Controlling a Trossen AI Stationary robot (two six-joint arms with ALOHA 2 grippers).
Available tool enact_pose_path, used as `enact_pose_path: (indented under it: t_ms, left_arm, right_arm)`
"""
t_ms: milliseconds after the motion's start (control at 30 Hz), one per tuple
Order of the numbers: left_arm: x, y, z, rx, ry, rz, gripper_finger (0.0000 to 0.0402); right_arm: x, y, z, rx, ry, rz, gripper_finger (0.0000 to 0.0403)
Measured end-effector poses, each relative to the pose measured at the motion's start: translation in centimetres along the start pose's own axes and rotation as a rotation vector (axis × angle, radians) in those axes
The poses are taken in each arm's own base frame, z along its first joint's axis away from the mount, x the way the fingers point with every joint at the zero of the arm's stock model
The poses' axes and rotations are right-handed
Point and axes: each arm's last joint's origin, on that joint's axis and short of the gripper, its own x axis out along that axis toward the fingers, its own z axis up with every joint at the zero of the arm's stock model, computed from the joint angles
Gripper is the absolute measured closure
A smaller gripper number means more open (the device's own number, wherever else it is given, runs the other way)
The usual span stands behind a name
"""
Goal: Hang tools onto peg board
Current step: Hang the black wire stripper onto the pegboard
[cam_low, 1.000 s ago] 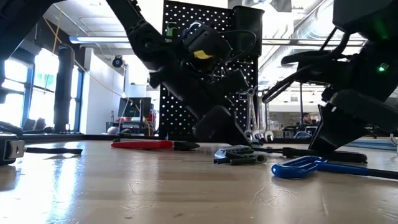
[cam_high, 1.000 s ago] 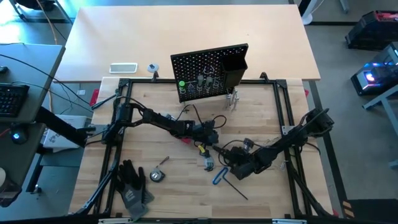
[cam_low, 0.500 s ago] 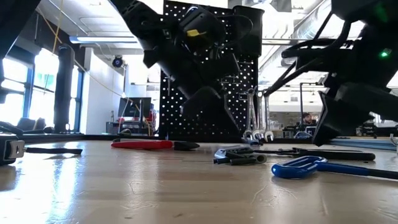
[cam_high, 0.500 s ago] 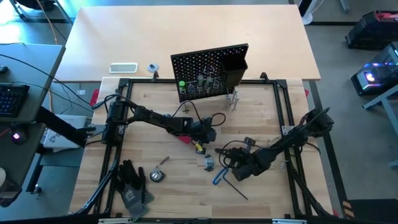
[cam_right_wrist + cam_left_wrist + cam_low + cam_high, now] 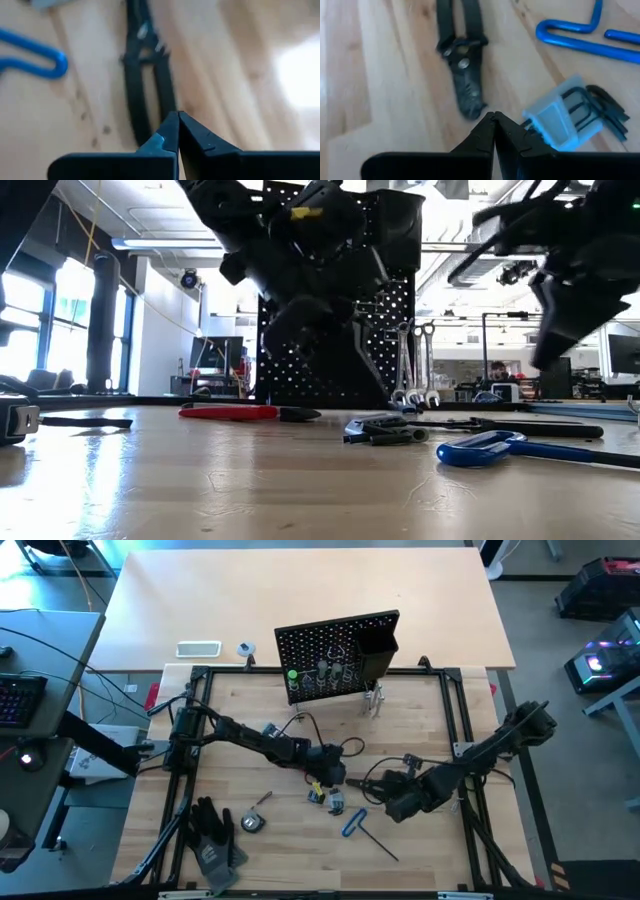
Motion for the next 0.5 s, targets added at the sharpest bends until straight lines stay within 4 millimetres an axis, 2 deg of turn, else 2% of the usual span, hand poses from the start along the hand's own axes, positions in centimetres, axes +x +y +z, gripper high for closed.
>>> enact_pose_path:
  t_ms: [133,333,500]
  left_arm:
    - [0.9,-0.7,0.1,0.035,-0.036,-0.004,0.0399]
    - [1.9,-0.3,-0.2,0.002,-0.037,0.011,0.0399]
    - [2.2,0.7,-0.8,-0.016,-0.004,0.083,0.0399]
  right_arm:
    - [1.4,-0.3,-0.7,0.025,0.079,0.083,0.0403]
    - [3.9,-0.1,-1.5,0.114,0.037,0.253,0.0402]
    - [4.4,0.4,-1.2,0.16,-0.046,0.338,0.0402]
